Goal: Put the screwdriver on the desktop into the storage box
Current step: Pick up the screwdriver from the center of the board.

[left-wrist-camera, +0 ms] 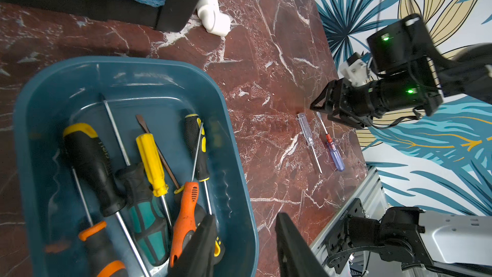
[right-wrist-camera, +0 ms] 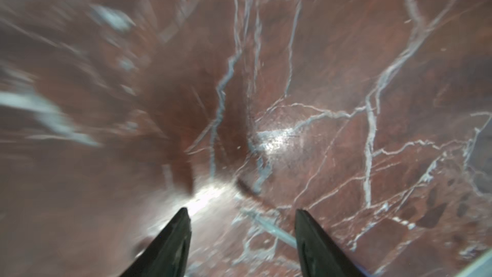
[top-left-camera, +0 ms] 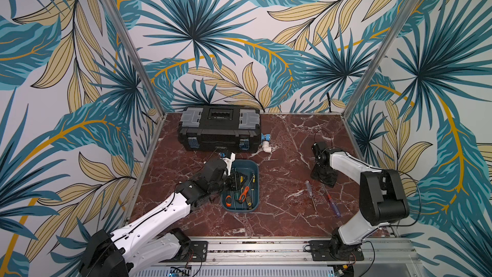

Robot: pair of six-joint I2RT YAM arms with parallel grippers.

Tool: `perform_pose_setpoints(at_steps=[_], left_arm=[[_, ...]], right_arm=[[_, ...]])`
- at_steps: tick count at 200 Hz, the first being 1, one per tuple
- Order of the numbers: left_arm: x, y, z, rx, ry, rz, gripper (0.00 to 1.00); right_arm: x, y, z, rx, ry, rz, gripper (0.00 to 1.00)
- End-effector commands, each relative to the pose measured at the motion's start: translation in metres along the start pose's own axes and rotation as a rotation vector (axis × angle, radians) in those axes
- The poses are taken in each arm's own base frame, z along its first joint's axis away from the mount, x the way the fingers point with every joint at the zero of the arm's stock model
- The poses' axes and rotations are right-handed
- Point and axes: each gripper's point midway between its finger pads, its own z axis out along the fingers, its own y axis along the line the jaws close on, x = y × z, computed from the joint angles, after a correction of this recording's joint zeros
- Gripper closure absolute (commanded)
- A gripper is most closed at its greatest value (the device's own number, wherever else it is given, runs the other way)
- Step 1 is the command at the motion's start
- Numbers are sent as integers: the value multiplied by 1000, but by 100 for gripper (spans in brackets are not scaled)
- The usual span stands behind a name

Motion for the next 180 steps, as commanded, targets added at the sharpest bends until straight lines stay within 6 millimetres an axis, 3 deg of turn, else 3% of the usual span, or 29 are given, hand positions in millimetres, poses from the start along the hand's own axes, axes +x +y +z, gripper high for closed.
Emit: perform_pose_setpoints(at_steps=[1, 23, 42, 83, 136, 180], left_arm=[[-12, -10, -9, 33, -36, 10, 60], [-11, -6, -11, 27, -45, 5, 59], [-11, -4, -10, 25, -45, 0, 59], [-10, -3, -9, 30, -42, -4, 59], [-11, -6, -6, 50, -40, -14, 59], [-9, -5, -7, 46, -37, -16, 59]], right_arm=[[8, -10, 0, 43, 47, -112, 36], [10, -13, 1, 53, 42, -121, 36], [15, -15, 5, 57, 62, -120, 45], [20, -20, -5, 34, 59, -122, 43], [31, -25, 2, 47, 95, -144, 46], [13, -22, 14, 59, 132, -170, 68]])
